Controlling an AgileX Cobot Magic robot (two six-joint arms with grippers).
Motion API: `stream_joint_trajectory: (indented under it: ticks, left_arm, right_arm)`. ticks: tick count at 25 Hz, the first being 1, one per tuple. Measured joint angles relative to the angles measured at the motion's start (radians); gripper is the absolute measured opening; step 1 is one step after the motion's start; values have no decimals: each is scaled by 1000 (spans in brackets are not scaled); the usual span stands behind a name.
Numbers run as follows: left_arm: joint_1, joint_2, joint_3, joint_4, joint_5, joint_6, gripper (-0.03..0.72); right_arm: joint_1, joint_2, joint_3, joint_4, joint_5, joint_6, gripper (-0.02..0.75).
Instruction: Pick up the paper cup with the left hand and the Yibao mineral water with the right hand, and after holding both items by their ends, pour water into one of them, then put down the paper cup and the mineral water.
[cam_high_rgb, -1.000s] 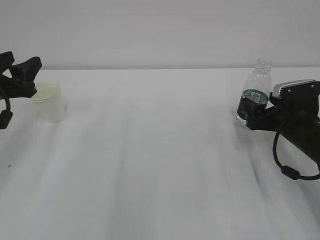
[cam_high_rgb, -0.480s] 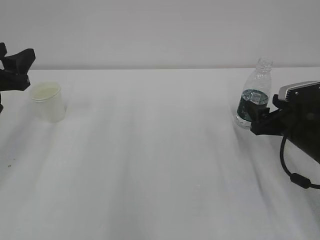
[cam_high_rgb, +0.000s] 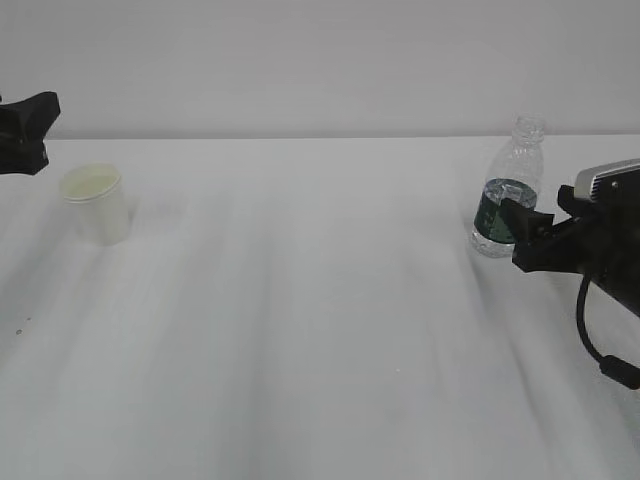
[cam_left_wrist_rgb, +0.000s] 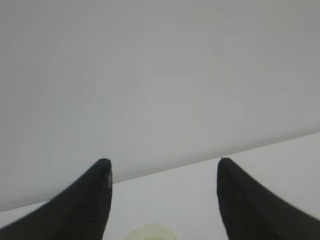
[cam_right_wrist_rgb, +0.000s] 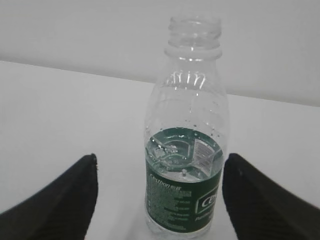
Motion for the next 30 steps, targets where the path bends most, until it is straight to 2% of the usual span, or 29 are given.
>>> stream_joint_trajectory:
  ticks: [10,30]
  left_arm:
    - [0,-103,2,0,117,0,474]
    - [0,-243,8,0,207,2,468]
  right_arm:
    - [0,-70,32,0,-1,0,585]
    - [0,-221,100,6,-2,-1,585]
